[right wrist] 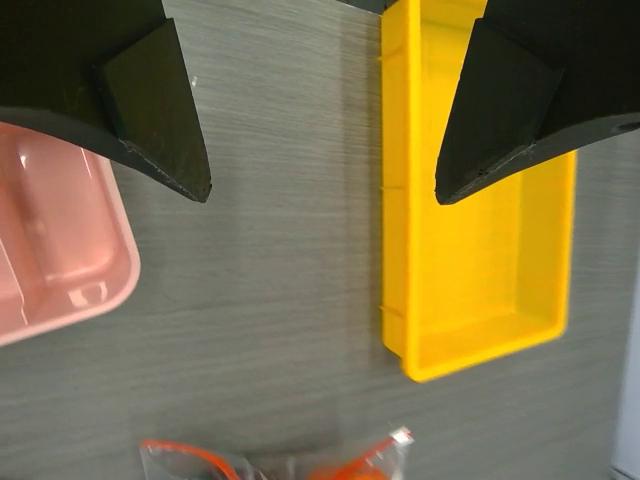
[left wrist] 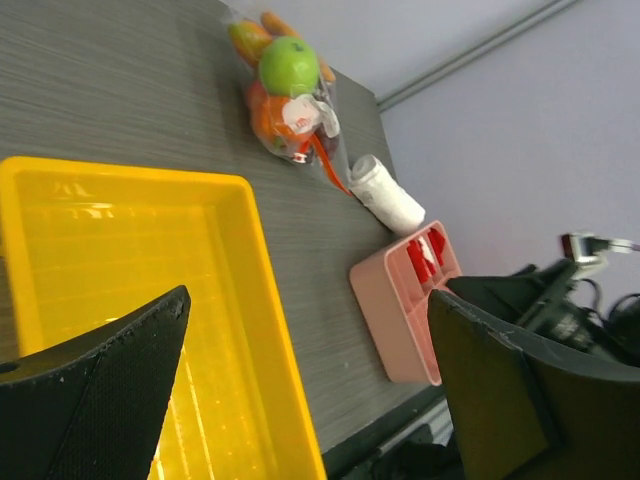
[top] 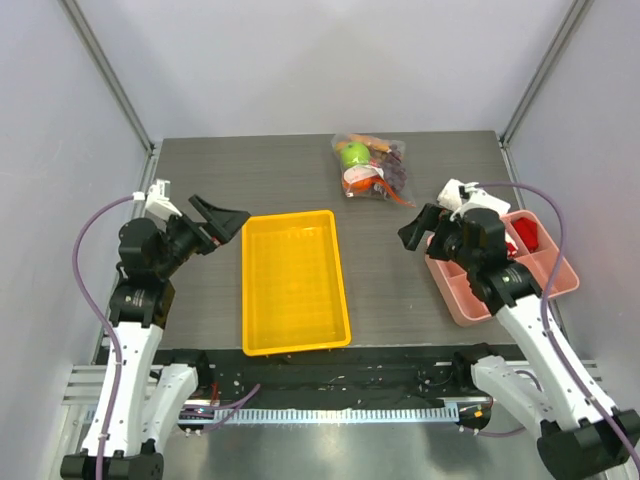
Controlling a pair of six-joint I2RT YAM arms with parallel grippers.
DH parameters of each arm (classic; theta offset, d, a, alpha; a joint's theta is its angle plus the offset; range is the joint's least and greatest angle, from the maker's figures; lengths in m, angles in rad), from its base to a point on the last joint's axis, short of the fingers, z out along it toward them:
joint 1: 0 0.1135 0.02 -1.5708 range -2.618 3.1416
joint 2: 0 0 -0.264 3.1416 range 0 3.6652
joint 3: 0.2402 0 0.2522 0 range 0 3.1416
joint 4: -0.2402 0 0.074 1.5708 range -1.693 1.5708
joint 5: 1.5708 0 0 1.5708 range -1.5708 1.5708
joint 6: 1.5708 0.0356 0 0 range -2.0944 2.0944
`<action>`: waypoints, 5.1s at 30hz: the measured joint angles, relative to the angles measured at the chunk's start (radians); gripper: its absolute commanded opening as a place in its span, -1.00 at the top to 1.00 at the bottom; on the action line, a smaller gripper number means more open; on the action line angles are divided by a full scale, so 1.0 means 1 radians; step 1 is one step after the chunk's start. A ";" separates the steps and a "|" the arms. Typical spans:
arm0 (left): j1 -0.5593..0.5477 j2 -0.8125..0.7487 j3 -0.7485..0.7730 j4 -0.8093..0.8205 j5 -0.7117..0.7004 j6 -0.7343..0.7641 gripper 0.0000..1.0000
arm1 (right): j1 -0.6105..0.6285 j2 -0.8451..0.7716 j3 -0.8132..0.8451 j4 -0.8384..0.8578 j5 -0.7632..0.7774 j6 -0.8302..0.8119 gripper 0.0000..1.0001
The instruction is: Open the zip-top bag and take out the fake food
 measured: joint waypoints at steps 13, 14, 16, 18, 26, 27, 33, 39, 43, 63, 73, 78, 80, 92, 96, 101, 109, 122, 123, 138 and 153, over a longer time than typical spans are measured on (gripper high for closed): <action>-0.384 0.619 0.190 0.239 -0.016 -0.005 -0.57 | 0.000 0.228 -0.006 0.097 -0.026 -0.019 -0.99; -0.402 0.689 0.232 0.251 -0.023 0.010 -0.56 | 0.000 0.245 -0.006 0.109 -0.027 -0.020 -1.00; -0.434 0.834 0.334 0.267 -0.042 0.069 -0.48 | 0.000 0.278 -0.006 0.132 -0.027 -0.021 -0.99; -0.446 0.951 0.434 0.263 -0.043 0.127 -0.43 | 0.000 0.295 -0.005 0.150 -0.027 -0.022 -0.99; -0.451 1.428 0.970 0.119 -0.039 0.288 -0.19 | -0.007 0.330 0.034 0.199 -0.030 -0.042 -1.00; -0.450 1.463 1.007 0.105 -0.044 0.288 -0.19 | -0.008 0.330 0.035 0.204 -0.030 -0.045 -0.99; -0.439 1.522 0.987 0.091 -0.092 0.226 -0.29 | -0.011 0.343 0.035 0.221 -0.031 -0.065 -0.99; -0.423 1.593 1.001 0.195 -0.025 0.123 0.15 | -0.011 0.405 0.032 0.280 -0.054 -0.049 -0.99; -0.402 1.640 0.981 0.339 0.063 -0.005 0.79 | -0.011 0.471 0.028 0.323 -0.059 -0.020 -0.99; -0.398 1.507 0.598 0.936 0.245 -0.382 1.00 | -0.018 0.815 0.201 0.447 -0.001 0.356 -0.99; -0.425 1.455 0.552 0.966 0.252 -0.415 1.00 | -0.071 0.980 0.201 0.650 -0.008 0.590 -0.99; -0.462 1.417 0.532 0.925 0.227 -0.384 0.99 | -0.137 1.092 0.294 0.713 -0.040 0.566 -0.99; -0.509 1.414 0.557 0.838 0.196 -0.319 0.81 | -0.156 1.205 0.456 0.670 -0.079 0.517 -0.99; -0.608 1.279 0.704 0.263 0.065 0.077 -0.46 | -0.181 1.371 1.025 0.282 -0.187 0.219 -0.99; -0.479 1.276 0.887 0.171 0.080 0.129 -0.26 | -0.196 1.198 0.782 0.266 -0.164 0.191 -0.99; -0.314 1.380 1.139 0.124 0.093 0.150 -0.21 | -0.206 1.066 0.539 0.334 -0.128 0.213 -0.99; -0.302 1.722 1.453 0.123 0.116 0.130 -0.14 | -0.198 1.117 0.335 0.708 -0.158 0.441 -0.99; -0.365 1.804 1.170 0.382 0.174 -0.041 0.07 | -0.188 1.303 0.408 0.992 -0.138 0.567 -0.86; -0.377 1.790 1.118 0.406 0.171 -0.050 0.09 | -0.188 1.316 0.438 0.974 -0.130 0.557 -0.83; -0.440 1.531 0.858 0.374 0.117 0.026 -0.06 | -0.210 1.479 0.843 0.763 -0.085 0.328 0.51; -0.410 1.302 1.136 0.004 0.140 0.334 -0.39 | -0.195 1.506 1.090 0.611 -0.303 -0.043 0.97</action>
